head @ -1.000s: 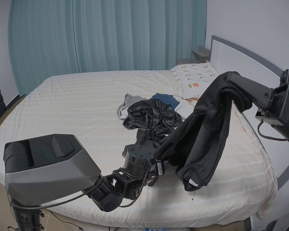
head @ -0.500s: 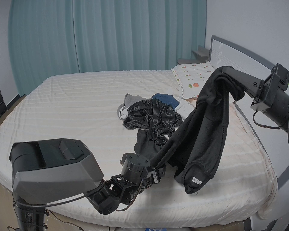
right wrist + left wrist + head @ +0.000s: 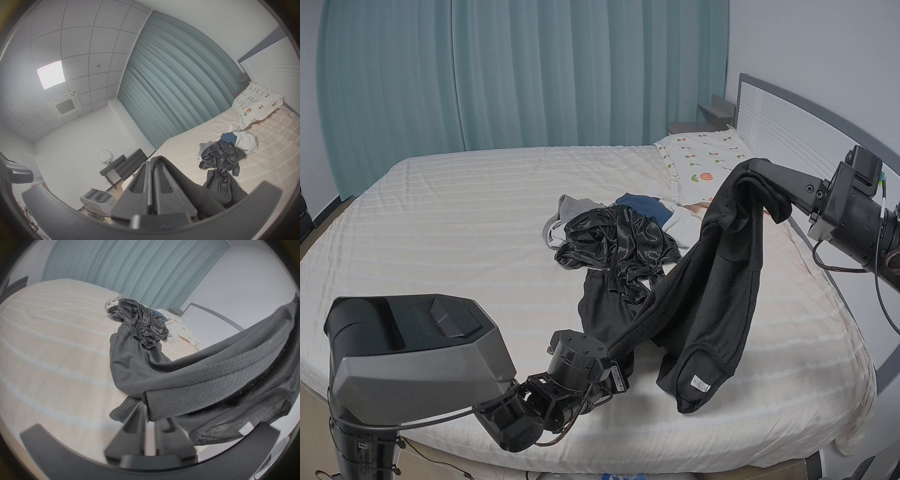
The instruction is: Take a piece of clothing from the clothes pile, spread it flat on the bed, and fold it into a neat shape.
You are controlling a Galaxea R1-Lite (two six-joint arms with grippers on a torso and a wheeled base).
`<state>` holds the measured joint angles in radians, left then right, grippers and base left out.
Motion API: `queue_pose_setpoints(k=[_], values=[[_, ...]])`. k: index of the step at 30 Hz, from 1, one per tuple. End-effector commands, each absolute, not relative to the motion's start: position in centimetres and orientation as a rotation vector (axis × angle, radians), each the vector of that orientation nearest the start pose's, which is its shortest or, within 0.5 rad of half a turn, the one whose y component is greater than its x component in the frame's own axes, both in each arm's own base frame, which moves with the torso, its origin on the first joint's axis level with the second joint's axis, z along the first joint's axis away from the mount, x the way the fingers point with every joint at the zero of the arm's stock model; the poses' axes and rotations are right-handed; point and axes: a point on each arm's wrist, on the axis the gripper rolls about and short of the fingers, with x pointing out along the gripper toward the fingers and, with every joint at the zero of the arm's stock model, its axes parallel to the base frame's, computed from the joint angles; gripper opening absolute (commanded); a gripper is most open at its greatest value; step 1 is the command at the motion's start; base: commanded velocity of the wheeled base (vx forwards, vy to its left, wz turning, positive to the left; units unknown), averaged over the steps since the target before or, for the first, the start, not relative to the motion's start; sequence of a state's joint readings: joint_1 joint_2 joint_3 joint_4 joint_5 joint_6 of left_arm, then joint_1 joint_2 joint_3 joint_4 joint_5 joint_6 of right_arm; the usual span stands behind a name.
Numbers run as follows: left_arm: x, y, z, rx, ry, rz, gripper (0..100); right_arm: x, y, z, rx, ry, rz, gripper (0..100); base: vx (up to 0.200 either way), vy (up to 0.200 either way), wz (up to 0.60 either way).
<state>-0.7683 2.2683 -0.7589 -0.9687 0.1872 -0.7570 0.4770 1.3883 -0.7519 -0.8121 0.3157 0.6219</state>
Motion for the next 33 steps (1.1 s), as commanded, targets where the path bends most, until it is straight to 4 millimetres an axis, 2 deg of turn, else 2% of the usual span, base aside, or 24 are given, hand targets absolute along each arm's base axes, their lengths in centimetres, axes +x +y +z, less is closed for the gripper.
queue_pose_setpoints(k=[1, 2, 5, 9, 11, 14, 17, 19, 20, 21, 25, 28, 33], values=[[25.0, -23.7, 4.6, -0.534, 0.636, -0.401, 0, 22.2, 11.2, 25.5, 0.602, 0.115, 0.77, 0, 0.0, 0.0, 0.0], [24.7, -23.0, 6.0, -0.574, 0.625, -0.419, 0, 22.9, 11.3, 25.3, 0.606, 0.113, 0.761, 0, 0.0, 0.0, 0.0], [25.0, -21.9, 7.8, -0.611, 0.574, -0.408, 0, 23.6, 11.6, 25.0, 0.604, 0.096, 0.764, 0, 0.0, 0.0, 0.0], [25.2, -19.5, 12.2, -0.68, 0.449, -0.41, 0, 24.4, 12.0, 25.1, 0.607, 0.038, 0.765, 0, 0.0, 0.0, 0.0], [25.1, -18.8, 13.7, -0.695, 0.397, -0.41, 0, 24.7, 12.0, 25.7, 0.608, -0.008, 0.77, 0, 0.0, 0.0, 0.0], [25.4, -16.2, 17.4, -0.713, 0.228, -0.315, 0, 25.2, 10.6, 28.0, 0.612, -0.14, 0.729, 0, 0.0, 0.0, 0.0], [25.3, -15.3, 17.2, -0.713, 0.219, -0.273, 0, 25.3, 10.4, 27.2, 0.615, -0.111, 0.712, 0, 0.0, 0.0, 0.0], [24.8, -15.0, 16.0, -0.706, 0.262, -0.254, 0, 25.5, 10.6, 24.7, 0.608, -0.022, 0.693, 0, 0.0, 0.0, 0.0], [24.7, -14.9, 15.9, -0.707, 0.268, -0.252, 0, 25.5, 10.6, 24.3, 0.606, -0.005, 0.69, 0, 0.0, 0.0, 0.0], [24.2, -14.9, 15.1, -0.718, 0.303, -0.245, 0, 25.7, 10.9, 22.0, 0.606, 0.074, 0.67, 0, 0.0, 0.0, 0.0], [23.8, -14.7, 13.9, -0.779, 0.358, -0.222, 0, 26.0, 11.1, 18.2, 0.608, 0.191, 0.638, 0, 0.0, 0.0, 0.0], [23.2, -14.5, 13.1, -0.788, 0.408, -0.233, 0, 26.1, 11.3, 16.8, 0.624, 0.224, 0.627, 0, 0.0, 0.0, 0.0], [22.6, -14.7, 12.6, -0.851, 0.451, -0.239, 0, 25.6, 11.6, 16.4, 0.72, 0.247, 0.642, 0, -0.12, 0.0, 0.0]])
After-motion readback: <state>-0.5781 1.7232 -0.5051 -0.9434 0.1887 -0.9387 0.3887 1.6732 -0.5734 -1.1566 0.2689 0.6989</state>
